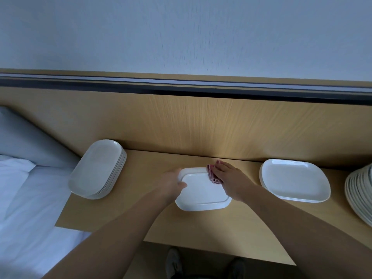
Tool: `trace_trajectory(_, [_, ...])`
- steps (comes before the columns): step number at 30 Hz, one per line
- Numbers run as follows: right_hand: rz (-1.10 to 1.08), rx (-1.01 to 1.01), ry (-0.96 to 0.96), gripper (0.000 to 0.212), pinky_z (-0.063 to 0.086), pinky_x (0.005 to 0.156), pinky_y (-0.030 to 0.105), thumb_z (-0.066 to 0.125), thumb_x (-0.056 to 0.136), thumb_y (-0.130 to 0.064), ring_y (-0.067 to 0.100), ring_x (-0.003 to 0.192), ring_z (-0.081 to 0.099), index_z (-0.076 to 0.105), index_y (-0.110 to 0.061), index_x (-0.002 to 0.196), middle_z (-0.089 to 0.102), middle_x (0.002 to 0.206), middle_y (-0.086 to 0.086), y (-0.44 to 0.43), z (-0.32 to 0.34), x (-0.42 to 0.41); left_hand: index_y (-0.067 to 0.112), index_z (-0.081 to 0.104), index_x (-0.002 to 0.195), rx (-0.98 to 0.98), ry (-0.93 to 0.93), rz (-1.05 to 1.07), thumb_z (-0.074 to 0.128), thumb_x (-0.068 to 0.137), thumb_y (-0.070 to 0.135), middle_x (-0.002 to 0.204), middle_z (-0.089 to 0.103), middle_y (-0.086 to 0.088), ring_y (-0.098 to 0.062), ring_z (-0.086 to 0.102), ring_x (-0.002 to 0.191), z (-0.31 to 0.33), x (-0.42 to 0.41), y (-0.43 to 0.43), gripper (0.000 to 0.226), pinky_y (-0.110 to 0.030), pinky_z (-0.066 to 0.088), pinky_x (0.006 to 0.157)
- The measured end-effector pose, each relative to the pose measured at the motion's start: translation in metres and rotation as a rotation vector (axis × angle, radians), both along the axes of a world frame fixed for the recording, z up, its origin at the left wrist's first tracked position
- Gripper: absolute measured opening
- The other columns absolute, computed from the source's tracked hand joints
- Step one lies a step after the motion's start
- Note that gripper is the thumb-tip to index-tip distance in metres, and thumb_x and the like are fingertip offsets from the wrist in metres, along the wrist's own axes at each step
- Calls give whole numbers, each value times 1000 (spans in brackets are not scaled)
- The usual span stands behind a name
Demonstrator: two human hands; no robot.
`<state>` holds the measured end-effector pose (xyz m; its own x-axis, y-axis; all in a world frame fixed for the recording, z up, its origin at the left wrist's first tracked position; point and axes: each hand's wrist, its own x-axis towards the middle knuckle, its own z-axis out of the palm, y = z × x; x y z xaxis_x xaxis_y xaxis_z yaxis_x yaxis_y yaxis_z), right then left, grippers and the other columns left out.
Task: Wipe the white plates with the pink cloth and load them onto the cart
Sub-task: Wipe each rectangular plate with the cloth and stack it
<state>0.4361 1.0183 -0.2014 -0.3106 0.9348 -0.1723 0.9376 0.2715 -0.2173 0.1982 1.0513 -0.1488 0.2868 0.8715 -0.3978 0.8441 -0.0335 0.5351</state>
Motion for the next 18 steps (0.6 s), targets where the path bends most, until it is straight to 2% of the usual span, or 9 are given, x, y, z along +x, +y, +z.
trace_trajectory(2, [-63,-27,15,57,40,106,37,48,96,-13,25,138,35,30,-16,150,40,149,4,-4,-4,5,14,58,116,11,-1,5,60,88,22,109,62,-4,-21,58,98,-2,0,0,29,-36,49,84])
trace_trajectory(6, [-182,-70,60,55,44,96,34,43,99,-18,25,117,51,26,-15,151,46,141,4,-12,-9,8,15,59,111,25,-16,22,61,87,22,105,64,-4,-22,58,95,-5,-2,0,26,-35,49,82])
trace_trajectory(9, [-235,-71,99,54,43,99,32,40,100,-20,24,123,50,24,-14,152,45,144,4,-19,-13,6,16,59,113,29,-1,32,61,87,24,105,64,-3,-21,58,96,-7,-3,-1,27,-35,48,82])
trace_trajectory(14, [-323,-151,103,55,40,103,26,36,102,-26,18,136,39,17,-16,153,33,153,2,-39,-24,2,16,58,121,-11,-86,103,63,88,21,114,63,-3,-20,58,100,-14,-6,-3,34,-32,48,85])
trace_trajectory(18, [-351,-183,119,56,36,106,25,40,99,-20,19,144,28,22,-19,152,27,157,1,-62,-29,-4,12,56,125,-49,-162,164,63,87,16,117,62,-5,-20,58,102,-21,-10,-9,39,-32,48,86])
